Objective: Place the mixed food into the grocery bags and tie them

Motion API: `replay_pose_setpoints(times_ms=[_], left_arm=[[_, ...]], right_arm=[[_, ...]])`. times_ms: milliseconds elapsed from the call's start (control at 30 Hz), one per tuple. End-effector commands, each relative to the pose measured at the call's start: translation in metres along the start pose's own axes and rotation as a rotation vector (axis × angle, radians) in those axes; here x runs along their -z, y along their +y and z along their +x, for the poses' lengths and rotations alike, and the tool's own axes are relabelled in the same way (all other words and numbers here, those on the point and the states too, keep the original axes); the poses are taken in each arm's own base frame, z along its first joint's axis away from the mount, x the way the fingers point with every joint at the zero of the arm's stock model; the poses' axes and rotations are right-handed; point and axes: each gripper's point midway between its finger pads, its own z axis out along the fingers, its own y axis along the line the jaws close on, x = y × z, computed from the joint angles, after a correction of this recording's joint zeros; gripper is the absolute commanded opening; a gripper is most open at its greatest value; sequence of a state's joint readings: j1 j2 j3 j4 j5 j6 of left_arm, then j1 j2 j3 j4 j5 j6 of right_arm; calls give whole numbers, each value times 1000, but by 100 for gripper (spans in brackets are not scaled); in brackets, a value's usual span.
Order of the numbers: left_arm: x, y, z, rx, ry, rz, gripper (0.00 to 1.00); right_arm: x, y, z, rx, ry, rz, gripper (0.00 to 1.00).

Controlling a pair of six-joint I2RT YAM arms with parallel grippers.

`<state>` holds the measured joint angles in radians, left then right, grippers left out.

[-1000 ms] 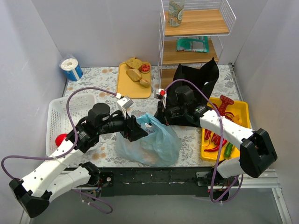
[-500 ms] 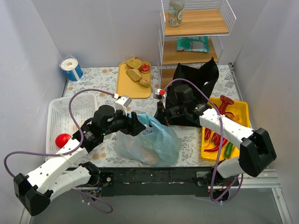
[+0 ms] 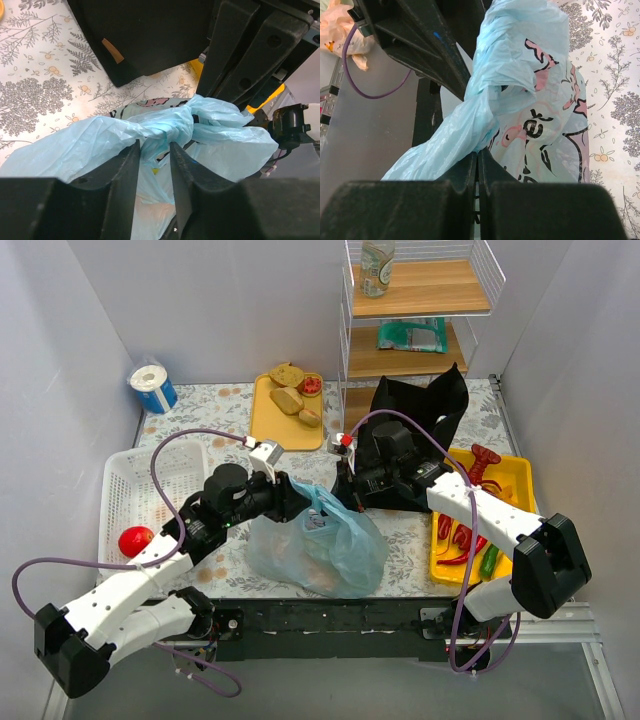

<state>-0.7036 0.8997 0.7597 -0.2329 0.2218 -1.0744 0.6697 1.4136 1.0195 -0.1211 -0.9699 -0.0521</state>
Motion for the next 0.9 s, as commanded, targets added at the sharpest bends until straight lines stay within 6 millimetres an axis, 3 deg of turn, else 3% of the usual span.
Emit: replay_pose_setpoints(times_ms=[0, 200, 433, 667, 867], left_arm=[[-3, -3, 0, -4, -7, 23, 26], [-3, -4, 4, 0, 13, 32, 26], [-1, 1, 10, -8, 32, 8, 0], [10, 1, 10, -30, 31, -1, 0], [19, -1, 8, -52, 51, -9, 0]], right_arm=[[0, 5, -10, 19, -6, -24, 1], [0, 5, -13, 23, -8, -24, 1], [0, 3, -13, 22, -6, -16, 1], [6, -5, -13, 28, 5, 75, 1], [28, -32, -16, 72, 78, 318, 1]])
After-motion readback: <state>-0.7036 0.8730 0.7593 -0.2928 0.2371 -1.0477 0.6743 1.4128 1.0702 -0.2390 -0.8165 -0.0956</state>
